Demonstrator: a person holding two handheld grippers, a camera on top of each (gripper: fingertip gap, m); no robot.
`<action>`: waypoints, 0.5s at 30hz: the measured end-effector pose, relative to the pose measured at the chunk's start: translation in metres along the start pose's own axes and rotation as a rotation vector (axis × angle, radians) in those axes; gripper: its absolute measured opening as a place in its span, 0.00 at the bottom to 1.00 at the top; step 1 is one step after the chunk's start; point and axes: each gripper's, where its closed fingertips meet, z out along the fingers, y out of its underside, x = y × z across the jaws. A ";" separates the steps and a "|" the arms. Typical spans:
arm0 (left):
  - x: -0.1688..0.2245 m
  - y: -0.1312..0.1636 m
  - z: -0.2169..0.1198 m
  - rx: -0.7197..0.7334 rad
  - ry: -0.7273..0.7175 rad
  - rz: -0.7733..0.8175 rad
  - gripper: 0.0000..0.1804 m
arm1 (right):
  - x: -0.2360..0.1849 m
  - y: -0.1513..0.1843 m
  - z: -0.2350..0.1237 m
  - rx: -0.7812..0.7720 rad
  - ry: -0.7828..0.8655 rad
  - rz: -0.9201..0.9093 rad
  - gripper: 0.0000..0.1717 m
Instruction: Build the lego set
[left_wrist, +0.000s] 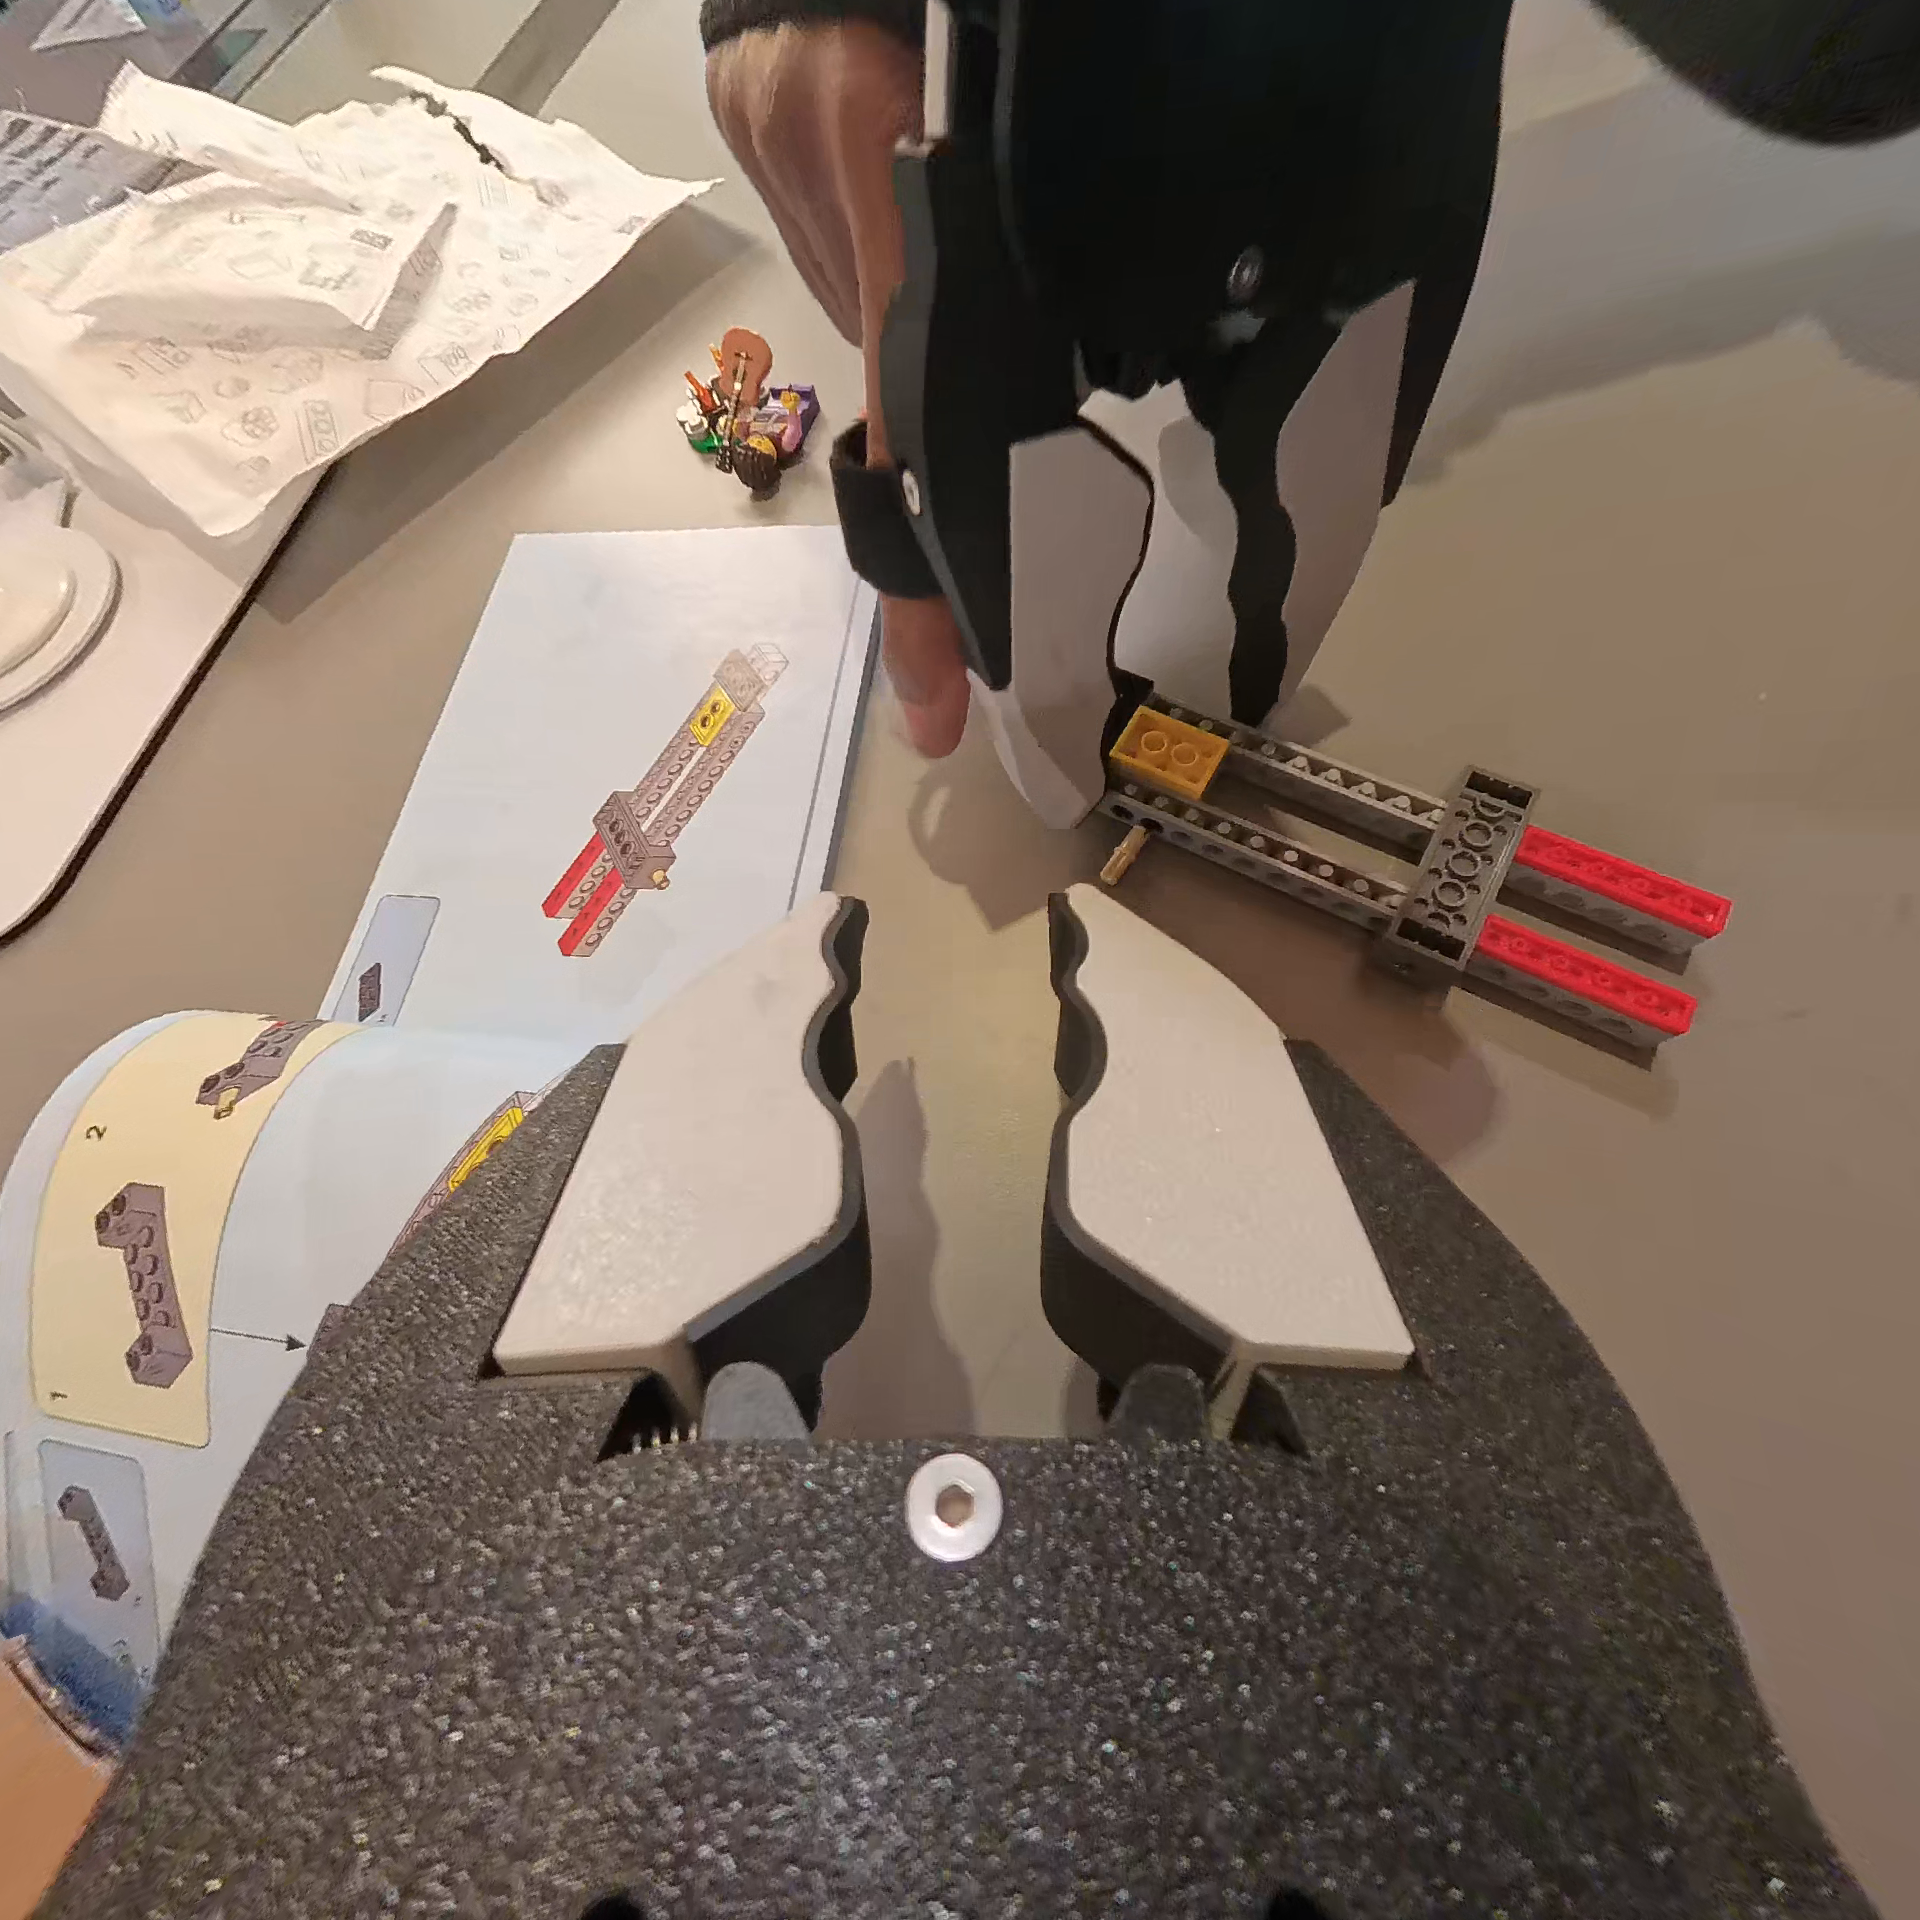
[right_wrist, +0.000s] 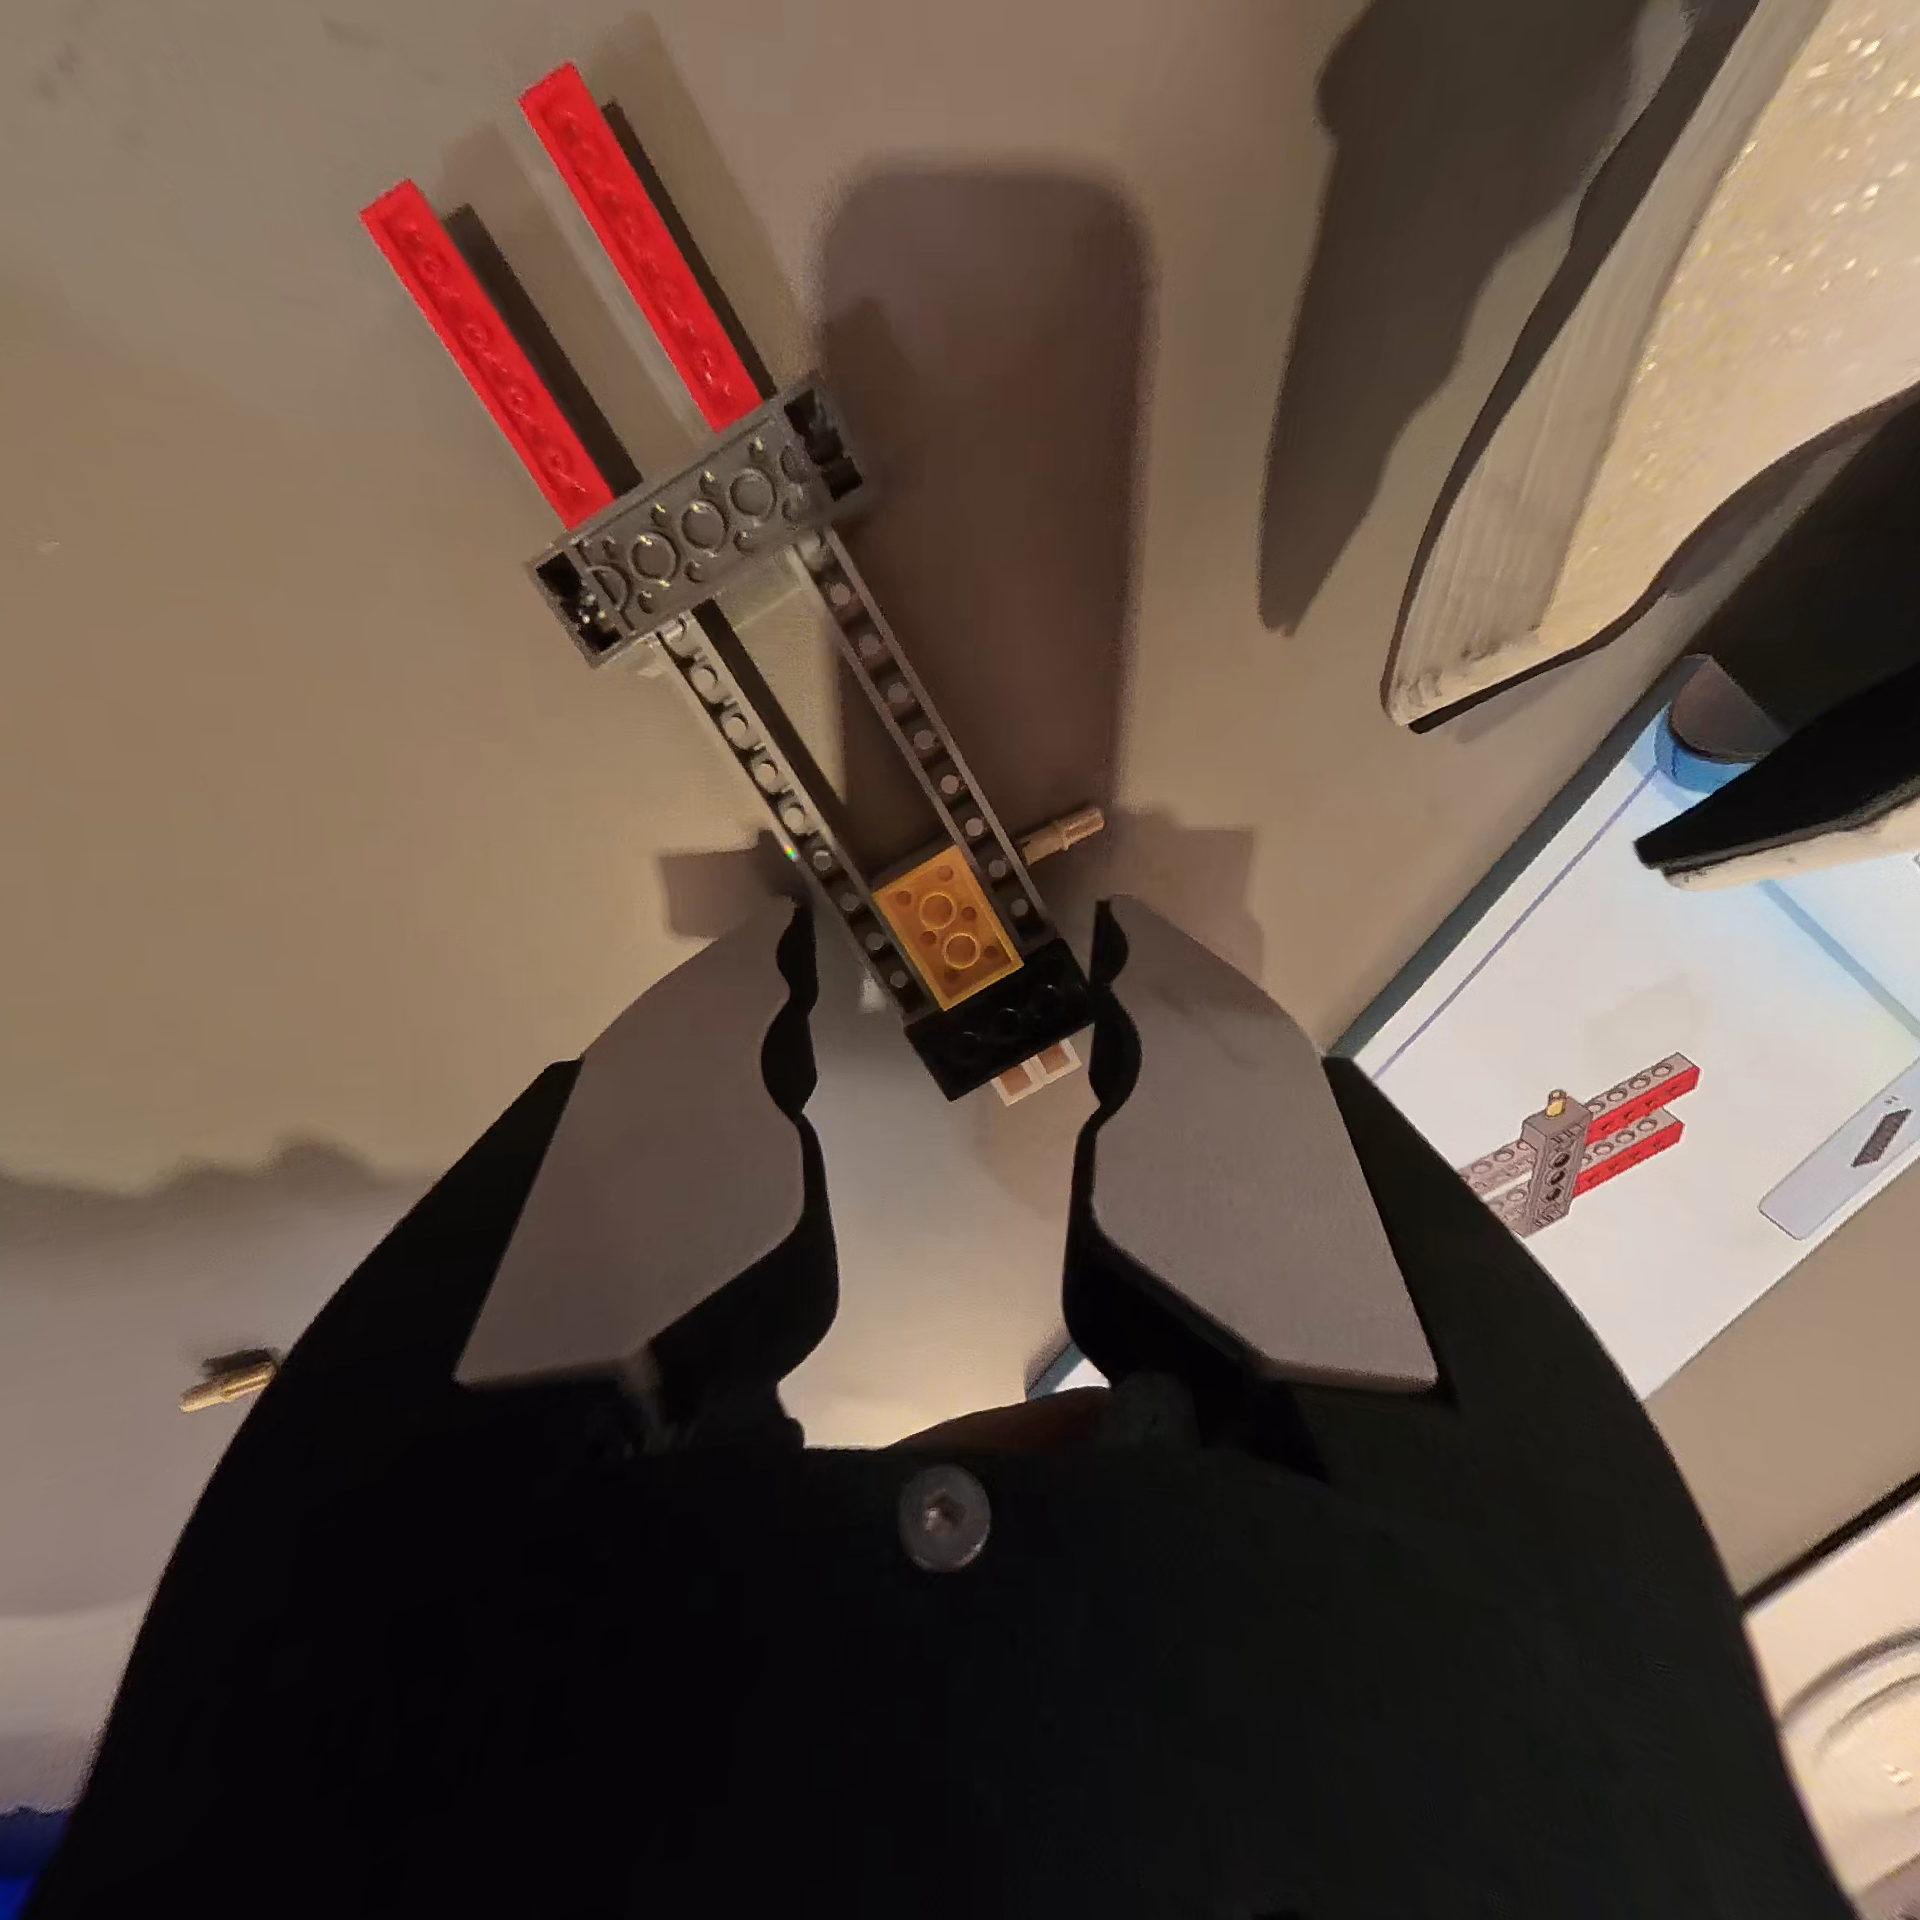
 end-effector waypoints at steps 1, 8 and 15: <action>0.000 0.000 -0.001 0.003 0.001 0.000 0.19 | -0.001 -0.001 0.001 0.002 -0.013 0.004 0.29; -0.002 -0.002 -0.005 0.014 -0.001 -0.015 0.19 | -0.016 -0.001 0.001 -0.033 -0.042 0.093 0.26; -0.003 -0.001 -0.007 0.007 -0.009 -0.014 0.19 | -0.036 0.000 0.000 -0.054 0.010 0.393 0.25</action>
